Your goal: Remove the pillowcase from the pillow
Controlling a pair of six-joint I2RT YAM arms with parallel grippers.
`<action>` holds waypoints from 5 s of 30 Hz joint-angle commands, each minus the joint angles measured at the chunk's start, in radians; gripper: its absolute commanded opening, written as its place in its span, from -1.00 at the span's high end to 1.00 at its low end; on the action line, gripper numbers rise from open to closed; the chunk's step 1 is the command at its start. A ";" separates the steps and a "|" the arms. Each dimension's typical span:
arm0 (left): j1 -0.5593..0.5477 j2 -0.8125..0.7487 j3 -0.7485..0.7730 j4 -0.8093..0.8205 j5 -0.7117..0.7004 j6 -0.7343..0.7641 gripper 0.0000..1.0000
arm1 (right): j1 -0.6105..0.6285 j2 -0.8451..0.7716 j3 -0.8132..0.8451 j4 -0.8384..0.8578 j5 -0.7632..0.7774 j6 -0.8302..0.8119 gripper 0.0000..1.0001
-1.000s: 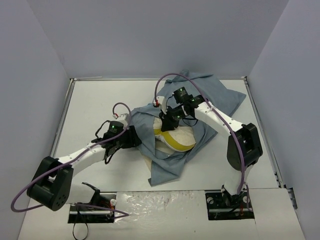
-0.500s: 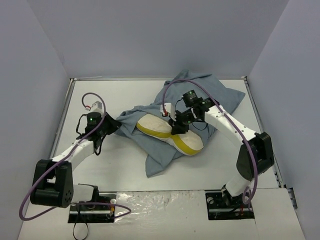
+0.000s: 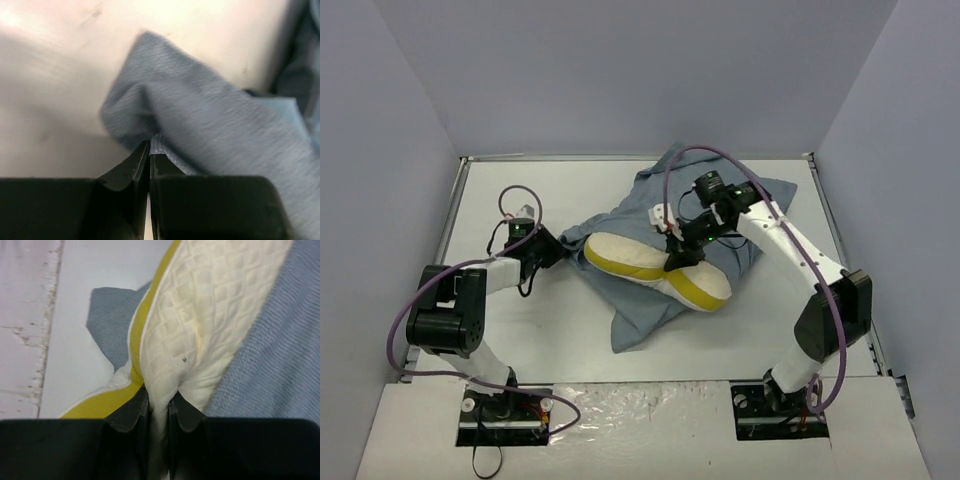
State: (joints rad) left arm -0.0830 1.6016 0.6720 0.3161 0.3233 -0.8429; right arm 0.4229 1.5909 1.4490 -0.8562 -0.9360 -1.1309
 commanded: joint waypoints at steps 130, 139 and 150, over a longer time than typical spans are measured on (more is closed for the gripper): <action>0.325 -0.244 0.443 -0.647 0.006 0.137 0.95 | -0.812 0.036 -0.245 0.623 -0.003 0.462 -0.03; 0.284 -0.270 0.448 -0.739 -0.055 0.277 0.95 | -0.319 0.069 -0.309 0.730 0.248 0.245 -1.00; 0.272 -0.233 0.459 -0.744 -0.026 0.285 0.95 | -0.173 0.259 -0.165 0.617 0.434 -0.136 -0.90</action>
State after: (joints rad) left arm 0.1997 1.3773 1.0767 -0.4213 0.2844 -0.5865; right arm 0.1959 1.8015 1.2491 -0.1833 -0.6056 -1.1511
